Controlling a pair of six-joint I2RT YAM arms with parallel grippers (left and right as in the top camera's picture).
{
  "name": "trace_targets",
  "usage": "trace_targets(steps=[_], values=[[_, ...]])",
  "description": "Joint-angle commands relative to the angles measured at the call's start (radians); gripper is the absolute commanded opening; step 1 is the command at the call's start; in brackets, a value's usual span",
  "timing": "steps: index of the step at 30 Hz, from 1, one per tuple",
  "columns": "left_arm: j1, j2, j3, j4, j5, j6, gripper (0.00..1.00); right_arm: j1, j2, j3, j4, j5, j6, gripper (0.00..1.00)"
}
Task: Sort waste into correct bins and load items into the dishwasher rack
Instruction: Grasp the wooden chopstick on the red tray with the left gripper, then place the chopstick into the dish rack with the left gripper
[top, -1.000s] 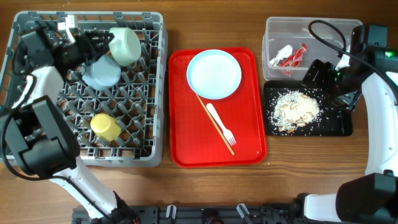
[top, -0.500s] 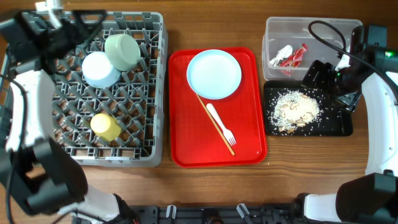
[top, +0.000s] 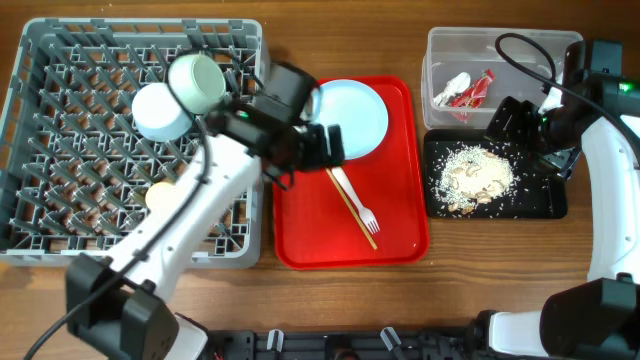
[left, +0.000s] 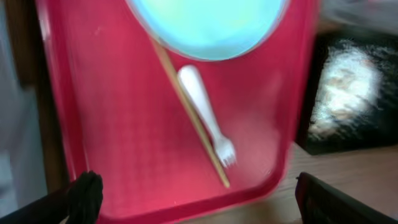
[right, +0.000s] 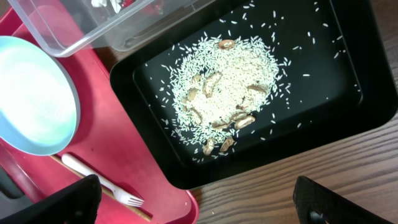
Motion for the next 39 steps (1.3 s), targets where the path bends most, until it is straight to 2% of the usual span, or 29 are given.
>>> trace_targets(steps=[1,4,8,14,26,29,33,37,38,39], values=[[-0.14,0.111,-0.005,-0.008,-0.167,-0.278,1.0,0.0,-0.022,0.002,0.001,0.01,-0.014,1.0],[-0.23,0.243,-0.005,-0.006,-0.174,-0.327,1.0,0.0,-0.022,0.001,-0.001,0.011,-0.015,1.0],[-0.225,0.344,-0.005,0.0,-0.166,-0.371,0.98,0.0,-0.022,0.002,-0.003,0.011,-0.038,1.0],[-0.211,0.356,-0.007,0.0,-0.185,-0.331,0.95,0.0,-0.022,0.001,-0.004,0.01,-0.037,1.0],[-0.191,0.356,-0.119,0.126,-0.196,-0.234,0.92,0.0,-0.022,0.002,-0.025,0.01,-0.037,1.0],[-0.175,0.356,-0.119,0.131,-0.196,-0.234,0.78,0.0,-0.022,0.002,-0.025,0.01,-0.037,1.0],[-0.119,0.356,-0.119,0.133,-0.196,-0.234,0.55,0.0,-0.022,0.002,-0.025,0.01,-0.038,1.0],[-0.086,0.356,-0.119,0.134,-0.196,-0.235,0.25,0.0,-0.022,0.002,-0.03,0.01,-0.039,1.0],[-0.086,0.356,-0.119,0.134,-0.196,-0.235,0.2,0.0,-0.022,0.001,-0.032,0.01,-0.038,1.0],[-0.086,0.356,-0.119,0.133,-0.195,-0.235,0.19,0.0,-0.022,0.002,-0.033,0.01,-0.039,1.0]])
